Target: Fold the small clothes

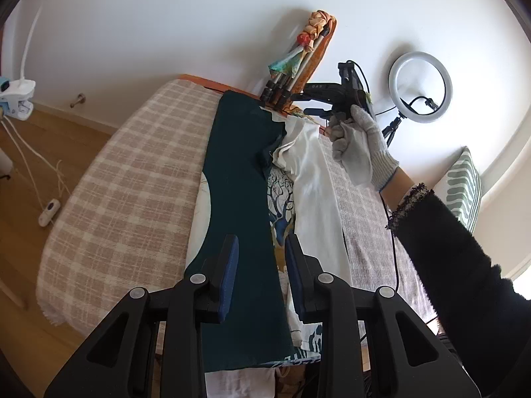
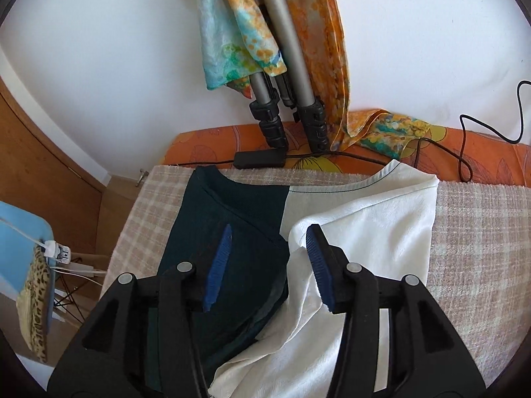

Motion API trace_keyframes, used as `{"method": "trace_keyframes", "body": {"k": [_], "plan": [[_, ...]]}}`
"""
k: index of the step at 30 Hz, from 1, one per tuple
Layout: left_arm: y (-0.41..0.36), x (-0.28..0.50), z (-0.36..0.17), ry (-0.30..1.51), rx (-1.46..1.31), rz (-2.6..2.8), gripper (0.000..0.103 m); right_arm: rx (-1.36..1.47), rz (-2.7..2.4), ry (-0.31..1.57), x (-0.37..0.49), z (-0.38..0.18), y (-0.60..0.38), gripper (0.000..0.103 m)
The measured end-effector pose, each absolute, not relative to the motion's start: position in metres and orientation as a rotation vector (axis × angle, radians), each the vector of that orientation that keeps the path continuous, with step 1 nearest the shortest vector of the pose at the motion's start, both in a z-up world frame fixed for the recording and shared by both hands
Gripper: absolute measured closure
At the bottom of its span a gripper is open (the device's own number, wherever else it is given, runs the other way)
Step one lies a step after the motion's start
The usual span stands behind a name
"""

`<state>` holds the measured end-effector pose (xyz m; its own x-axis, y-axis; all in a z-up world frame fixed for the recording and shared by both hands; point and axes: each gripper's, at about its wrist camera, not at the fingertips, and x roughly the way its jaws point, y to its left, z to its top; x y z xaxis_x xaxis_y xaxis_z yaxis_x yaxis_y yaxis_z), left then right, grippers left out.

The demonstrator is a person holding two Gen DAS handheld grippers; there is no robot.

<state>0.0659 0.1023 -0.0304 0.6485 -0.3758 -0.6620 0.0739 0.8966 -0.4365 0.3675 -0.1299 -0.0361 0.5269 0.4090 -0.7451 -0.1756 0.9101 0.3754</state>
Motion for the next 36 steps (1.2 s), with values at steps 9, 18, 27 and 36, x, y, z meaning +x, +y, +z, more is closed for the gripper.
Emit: {"method": "trace_keyframes", "body": {"k": [9, 18, 27, 36], "plan": [[0.105, 0.06, -0.035, 0.815, -0.296, -0.207, 0.076, 0.386, 0.328, 0.881, 0.241, 0.012, -0.23, 0.043], [0.111, 0.056, -0.064, 0.916, -0.272, -0.243, 0.064, 0.268, 0.329, 1.029, 0.087, -0.028, -0.246, 0.043], [0.112, 0.033, -0.109, 1.062, -0.25, -0.246, 0.064, 0.249, 0.499, 1.207, -0.016, -0.091, -0.201, 0.043], [0.118, 0.026, -0.127, 1.105, -0.296, -0.24, 0.064, 0.169, 0.537, 1.284, -0.042, -0.118, -0.166, 0.049]]}}
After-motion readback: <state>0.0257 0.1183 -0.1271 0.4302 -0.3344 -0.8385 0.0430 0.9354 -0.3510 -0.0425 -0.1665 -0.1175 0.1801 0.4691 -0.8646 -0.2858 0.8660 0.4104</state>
